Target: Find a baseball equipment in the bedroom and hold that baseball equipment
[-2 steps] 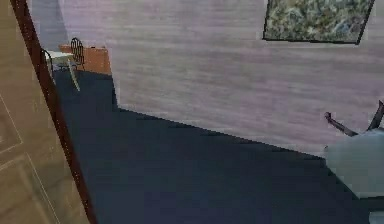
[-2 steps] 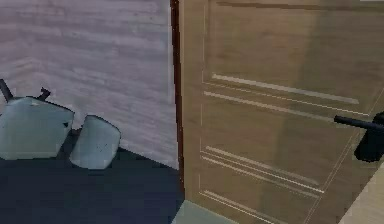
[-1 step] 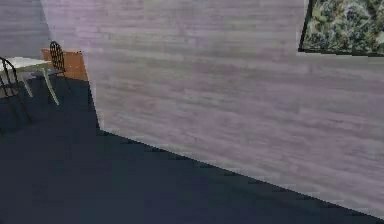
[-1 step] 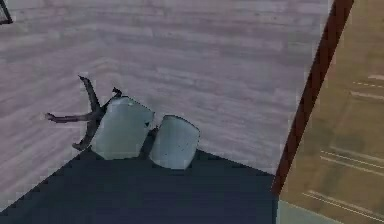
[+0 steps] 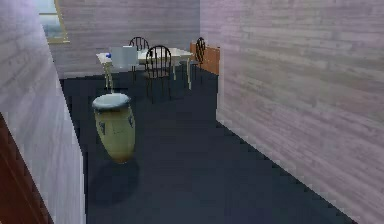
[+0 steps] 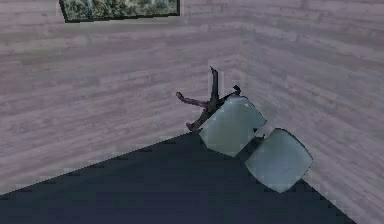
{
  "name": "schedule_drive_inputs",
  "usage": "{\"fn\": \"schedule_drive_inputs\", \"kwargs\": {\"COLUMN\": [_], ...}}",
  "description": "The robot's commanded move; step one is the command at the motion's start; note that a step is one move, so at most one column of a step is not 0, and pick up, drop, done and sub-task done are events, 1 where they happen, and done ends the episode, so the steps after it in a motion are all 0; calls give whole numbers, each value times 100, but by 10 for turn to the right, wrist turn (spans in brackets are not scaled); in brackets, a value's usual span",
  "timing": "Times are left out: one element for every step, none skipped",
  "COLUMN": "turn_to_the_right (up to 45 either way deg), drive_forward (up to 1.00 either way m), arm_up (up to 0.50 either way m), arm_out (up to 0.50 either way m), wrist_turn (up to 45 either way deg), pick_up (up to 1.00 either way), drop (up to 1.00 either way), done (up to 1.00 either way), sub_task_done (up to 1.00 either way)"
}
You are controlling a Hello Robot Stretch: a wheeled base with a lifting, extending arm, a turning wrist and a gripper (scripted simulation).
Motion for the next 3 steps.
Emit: {"fn": "schedule_drive_inputs", "kwargs": {"turn_to_the_right": [-30,0,390], "drive_forward": [0,5,0], "arm_up": [0,0,0], "arm_out": [0,0,0], "wrist_turn": [0,0,0], "pick_up": [0,0,0], "drop": [0,0,0], "done": [0,0,0], "sub_task_done": [0,0,0]}}
